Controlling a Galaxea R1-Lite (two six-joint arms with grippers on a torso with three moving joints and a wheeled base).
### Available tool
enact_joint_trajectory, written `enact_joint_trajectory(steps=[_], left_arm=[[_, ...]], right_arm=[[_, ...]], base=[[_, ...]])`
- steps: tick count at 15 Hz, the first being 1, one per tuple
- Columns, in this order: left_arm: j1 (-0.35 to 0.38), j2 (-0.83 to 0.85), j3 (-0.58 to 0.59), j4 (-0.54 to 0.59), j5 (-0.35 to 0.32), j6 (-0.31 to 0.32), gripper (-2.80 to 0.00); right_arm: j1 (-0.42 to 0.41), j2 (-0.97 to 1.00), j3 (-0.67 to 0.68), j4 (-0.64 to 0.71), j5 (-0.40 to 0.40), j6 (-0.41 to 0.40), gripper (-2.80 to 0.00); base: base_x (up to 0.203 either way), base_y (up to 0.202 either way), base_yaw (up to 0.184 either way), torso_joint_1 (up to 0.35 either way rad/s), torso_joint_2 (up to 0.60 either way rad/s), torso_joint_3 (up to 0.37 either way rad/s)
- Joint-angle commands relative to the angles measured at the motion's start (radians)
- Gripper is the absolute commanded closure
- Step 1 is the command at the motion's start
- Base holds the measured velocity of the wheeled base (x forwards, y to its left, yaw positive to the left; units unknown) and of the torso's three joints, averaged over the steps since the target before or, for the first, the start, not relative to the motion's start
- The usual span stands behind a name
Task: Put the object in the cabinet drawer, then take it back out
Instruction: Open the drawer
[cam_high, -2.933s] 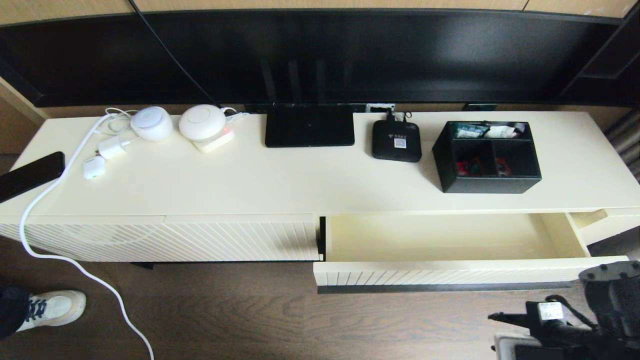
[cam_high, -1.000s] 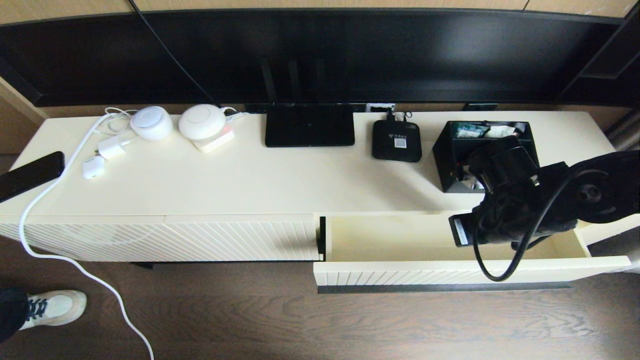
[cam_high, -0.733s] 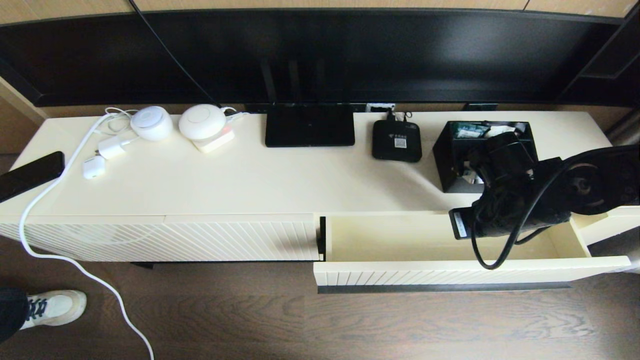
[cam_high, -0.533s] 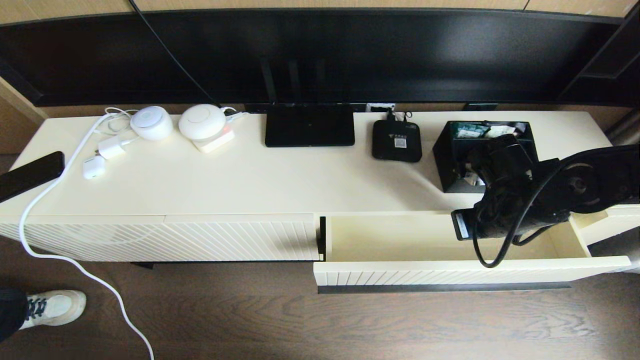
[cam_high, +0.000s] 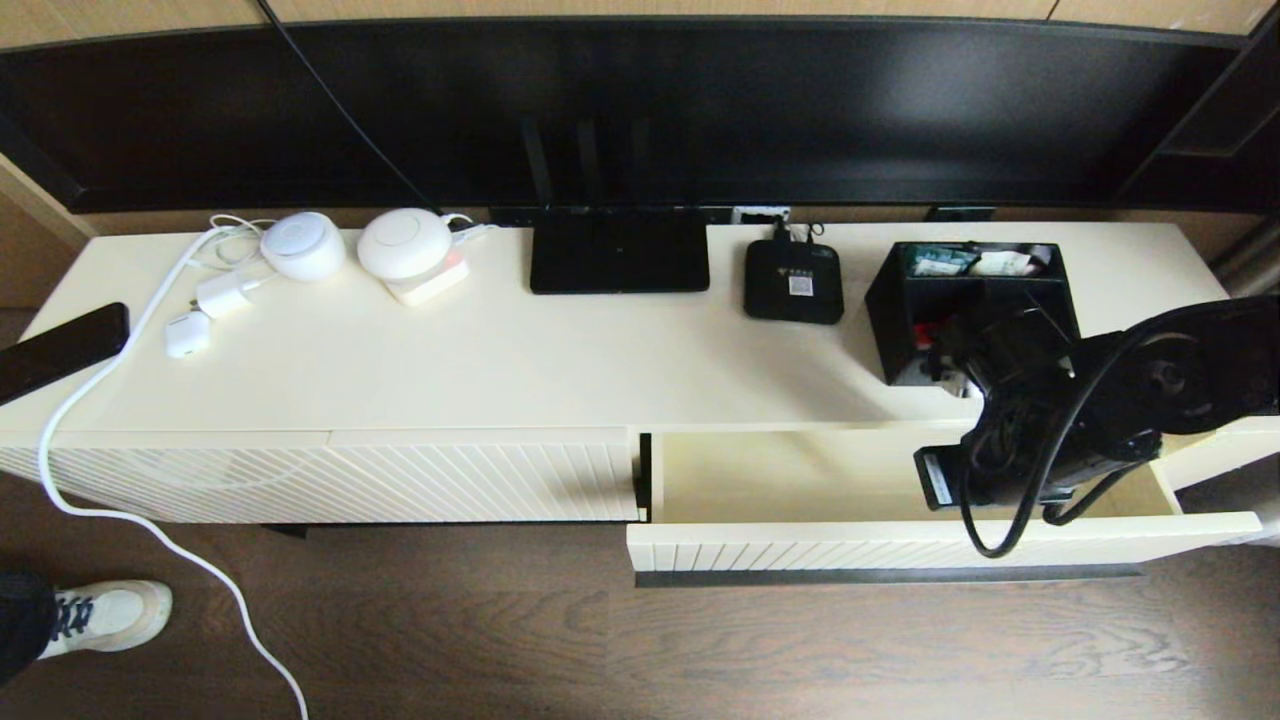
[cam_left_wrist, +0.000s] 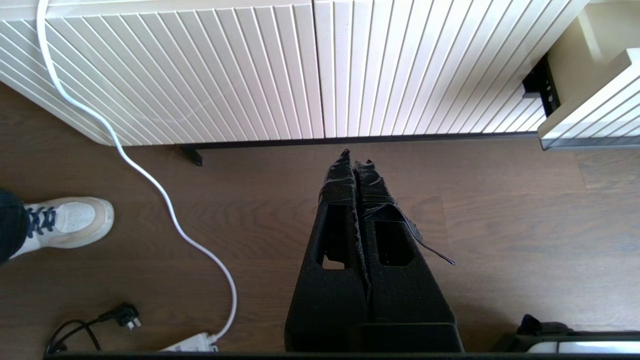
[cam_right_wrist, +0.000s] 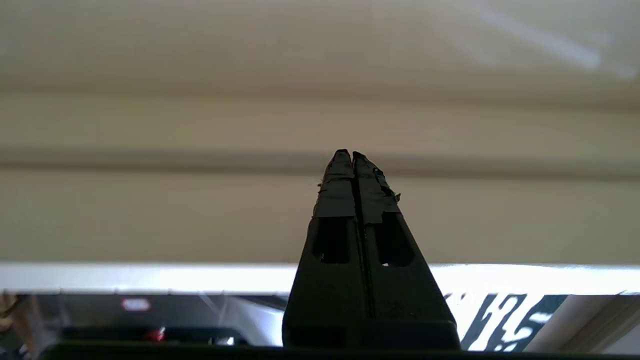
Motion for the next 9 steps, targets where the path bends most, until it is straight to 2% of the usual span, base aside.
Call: enact_joint_trajectory(steps=[1, 9], left_arm=[[0.0, 0.001, 0.0, 0.0, 0.0, 0.001, 0.0], [0.0, 0.0, -0.001, -0.001, 0.0, 0.001, 0.0]], right_arm=[[0.007, -0.018, 0.034, 0.003, 0.0, 0.008, 0.0], [0.017, -0.078, 0.197, 0.002, 0.033, 0.01, 0.0]], base=[[0.0, 0.0, 0.0, 0.0, 0.0, 0.0], [0.0, 0.0, 0.0, 0.0, 0.0, 0.0]])
